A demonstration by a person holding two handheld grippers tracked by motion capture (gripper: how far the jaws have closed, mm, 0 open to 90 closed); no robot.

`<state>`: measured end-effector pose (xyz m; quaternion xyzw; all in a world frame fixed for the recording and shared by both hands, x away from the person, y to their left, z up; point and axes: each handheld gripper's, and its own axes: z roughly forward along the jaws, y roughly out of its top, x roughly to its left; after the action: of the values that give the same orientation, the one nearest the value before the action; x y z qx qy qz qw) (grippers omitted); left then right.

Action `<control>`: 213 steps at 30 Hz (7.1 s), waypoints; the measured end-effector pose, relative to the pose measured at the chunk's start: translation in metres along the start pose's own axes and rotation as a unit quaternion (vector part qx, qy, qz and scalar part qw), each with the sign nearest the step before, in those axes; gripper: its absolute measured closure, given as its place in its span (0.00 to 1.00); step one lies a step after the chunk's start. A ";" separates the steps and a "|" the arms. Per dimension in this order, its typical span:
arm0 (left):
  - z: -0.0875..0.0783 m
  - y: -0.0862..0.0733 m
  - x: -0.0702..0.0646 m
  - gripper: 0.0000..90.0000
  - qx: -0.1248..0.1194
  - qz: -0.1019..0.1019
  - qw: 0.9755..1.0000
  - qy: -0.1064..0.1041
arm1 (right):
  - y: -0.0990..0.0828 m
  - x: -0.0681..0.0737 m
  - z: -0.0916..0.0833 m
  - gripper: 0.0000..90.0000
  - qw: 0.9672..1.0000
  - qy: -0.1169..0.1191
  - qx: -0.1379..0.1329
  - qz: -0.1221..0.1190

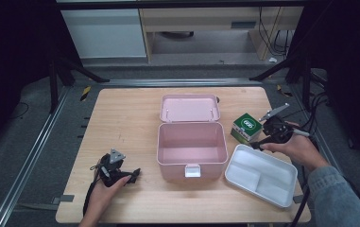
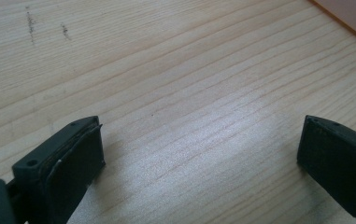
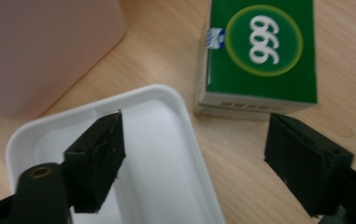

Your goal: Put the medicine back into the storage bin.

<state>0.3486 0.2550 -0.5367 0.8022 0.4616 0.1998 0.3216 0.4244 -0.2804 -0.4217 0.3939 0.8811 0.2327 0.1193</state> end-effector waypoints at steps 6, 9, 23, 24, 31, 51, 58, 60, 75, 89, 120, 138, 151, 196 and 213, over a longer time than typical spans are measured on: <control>0.000 0.000 0.000 0.00 0.001 0.000 1.000 0.000 | 0.021 -0.013 0.014 0.10 1.000 -0.005 0.008 0.026; 0.000 0.000 0.000 0.00 0.000 0.000 1.000 0.000 | 0.029 -0.017 0.022 0.08 0.999 -0.006 0.016 0.029; 0.000 0.000 0.000 0.00 -0.001 -0.001 1.000 0.000 | 0.050 -0.033 0.056 0.08 0.998 -0.022 0.059 0.031; 0.000 0.000 0.000 0.00 0.000 0.000 1.000 0.000 | 0.051 -0.034 0.058 0.08 0.997 -0.025 0.062 0.029; 0.000 0.000 0.000 0.00 0.000 0.001 1.000 0.000 | 0.058 -0.042 0.069 0.09 0.996 -0.020 0.079 0.032; 0.000 0.000 0.000 0.00 -0.001 -0.001 1.000 0.000 | 0.059 -0.042 0.067 0.18 0.997 -0.008 0.077 0.014; 0.000 0.000 0.000 0.00 0.000 0.000 1.000 0.000 | 0.063 -0.035 0.035 0.18 0.999 -0.014 0.052 0.000; 0.000 0.000 0.000 0.00 0.000 0.000 1.000 0.000 | 0.064 -0.034 0.026 0.18 0.999 -0.016 0.045 -0.003; 0.000 0.000 0.000 0.00 0.000 0.000 1.000 0.000 | 0.085 -0.012 -0.035 0.19 0.998 -0.023 0.018 -0.050; 0.000 0.000 0.000 0.00 0.000 0.000 1.000 0.001 | 0.114 0.017 -0.068 0.19 0.995 -0.012 0.013 -0.097; 0.000 0.000 0.000 0.00 0.000 0.000 1.000 0.001 | 0.176 0.092 -0.055 0.19 0.978 0.046 -0.007 -0.206; 0.000 0.000 0.000 0.00 0.000 0.000 1.000 0.001 | 0.196 0.129 -0.033 0.19 0.965 0.075 -0.003 -0.250; 0.000 0.000 0.000 0.00 0.000 0.000 1.000 0.001 | 0.203 0.150 -0.020 0.19 0.955 0.088 0.005 -0.283; 0.000 0.000 0.000 0.00 0.000 0.000 1.000 0.001 | 0.201 0.203 0.046 0.19 0.916 0.150 0.051 -0.368; 0.000 0.000 0.000 0.00 0.000 0.000 1.000 0.001 | 0.196 0.209 0.065 0.19 0.911 0.146 0.070 -0.378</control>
<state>0.3486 0.2549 -0.5367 0.8018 0.4621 0.2003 0.3217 0.4368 0.0107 -0.3851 0.0001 0.9858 0.1629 0.0410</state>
